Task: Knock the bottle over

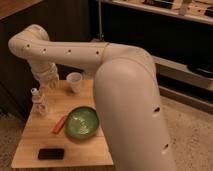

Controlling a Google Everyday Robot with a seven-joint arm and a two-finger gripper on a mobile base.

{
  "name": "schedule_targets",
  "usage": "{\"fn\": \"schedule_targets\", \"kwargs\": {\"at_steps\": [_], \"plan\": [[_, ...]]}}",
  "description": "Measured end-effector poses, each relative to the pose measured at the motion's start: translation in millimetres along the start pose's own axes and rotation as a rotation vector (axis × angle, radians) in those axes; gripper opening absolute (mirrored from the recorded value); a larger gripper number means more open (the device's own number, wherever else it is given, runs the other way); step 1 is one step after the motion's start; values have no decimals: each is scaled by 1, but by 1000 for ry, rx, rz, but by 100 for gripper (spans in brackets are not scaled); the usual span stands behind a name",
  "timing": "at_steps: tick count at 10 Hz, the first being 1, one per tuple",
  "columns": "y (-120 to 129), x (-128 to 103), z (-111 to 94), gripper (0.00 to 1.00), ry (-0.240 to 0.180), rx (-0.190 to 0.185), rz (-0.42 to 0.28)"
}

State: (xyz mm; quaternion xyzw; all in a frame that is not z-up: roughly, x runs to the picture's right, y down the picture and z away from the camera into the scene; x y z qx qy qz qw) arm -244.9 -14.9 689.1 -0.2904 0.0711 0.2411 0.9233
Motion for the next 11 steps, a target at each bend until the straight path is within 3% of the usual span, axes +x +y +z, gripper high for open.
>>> {"fn": "schedule_targets", "kwargs": {"at_steps": [2, 4, 8, 11], "plan": [[-4, -8, 8, 20, 12, 7, -7], [13, -25, 10, 20, 20, -3, -29], [-7, -35, 15, 20, 27, 6, -65], [3, -32, 16, 20, 35, 9, -63]]}}
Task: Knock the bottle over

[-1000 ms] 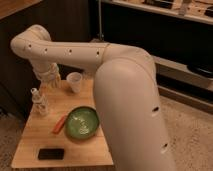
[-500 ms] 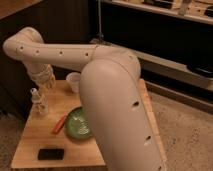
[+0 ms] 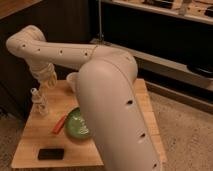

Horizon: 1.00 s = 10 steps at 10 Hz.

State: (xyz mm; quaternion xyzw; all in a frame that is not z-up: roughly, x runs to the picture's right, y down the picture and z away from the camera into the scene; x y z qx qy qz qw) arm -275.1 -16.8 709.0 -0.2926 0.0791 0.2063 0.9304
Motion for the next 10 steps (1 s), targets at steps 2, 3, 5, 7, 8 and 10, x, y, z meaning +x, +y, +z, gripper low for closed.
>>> {"fn": "schedule_targets", "kwargs": {"at_steps": [2, 3, 5, 7, 8, 10], "plan": [[15, -5, -1, 20, -5, -7, -9], [9, -6, 0, 20, -7, -2, -6], [2, -8, 1, 20, -6, 2, -18], [4, -8, 0, 20, -5, 6, -24], [7, -10, 0, 20, -5, 7, -27], [8, -16, -1, 20, -11, 7, -37]]}}
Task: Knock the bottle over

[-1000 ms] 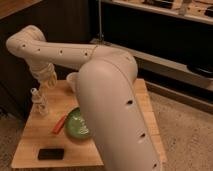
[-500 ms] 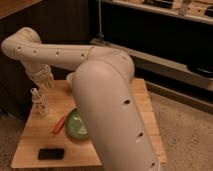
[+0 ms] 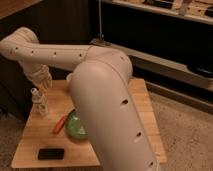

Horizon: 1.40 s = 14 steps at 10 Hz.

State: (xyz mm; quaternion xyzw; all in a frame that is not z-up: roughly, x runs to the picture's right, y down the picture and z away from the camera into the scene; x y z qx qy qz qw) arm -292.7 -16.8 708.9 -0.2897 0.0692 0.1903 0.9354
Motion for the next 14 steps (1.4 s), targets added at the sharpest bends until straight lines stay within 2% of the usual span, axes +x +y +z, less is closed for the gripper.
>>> {"fn": "schedule_targets", "kwargs": {"at_steps": [5, 8, 10, 11, 12, 13, 14], "plan": [[-3, -3, -1, 20, 1, 5, -17], [-5, -15, -2, 20, 0, 7, -36], [-7, -13, -3, 19, 1, 10, -42], [-7, -13, -3, 15, 2, 12, -44], [-7, -16, -3, 5, -1, 14, -43], [-12, -21, -3, 1, -28, 14, -40], [-19, -28, -1, 0, -96, 2, -27]]}}
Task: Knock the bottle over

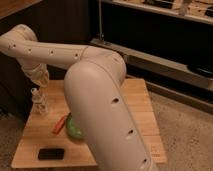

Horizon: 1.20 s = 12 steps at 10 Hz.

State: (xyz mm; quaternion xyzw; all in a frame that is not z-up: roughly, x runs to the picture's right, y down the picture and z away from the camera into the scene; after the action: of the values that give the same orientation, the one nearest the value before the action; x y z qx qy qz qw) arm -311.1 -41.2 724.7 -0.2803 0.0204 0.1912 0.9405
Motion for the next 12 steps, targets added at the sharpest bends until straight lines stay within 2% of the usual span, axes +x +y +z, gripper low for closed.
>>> {"fn": "schedule_targets", "kwargs": {"at_steps": [1, 3, 5, 8, 9, 10, 12], "plan": [[-12, -5, 4, 0, -140, -17, 26], [-30, -6, 7, 0, -362, -38, 41], [-44, -24, 17, 0, -562, -94, 50], [-46, -45, 20, 0, -636, -177, 53], [-49, -60, 20, 0, -663, -237, 50], [-48, -70, 21, 0, -674, -280, 47], [-48, -81, 31, 0, -670, -403, 71]]}}
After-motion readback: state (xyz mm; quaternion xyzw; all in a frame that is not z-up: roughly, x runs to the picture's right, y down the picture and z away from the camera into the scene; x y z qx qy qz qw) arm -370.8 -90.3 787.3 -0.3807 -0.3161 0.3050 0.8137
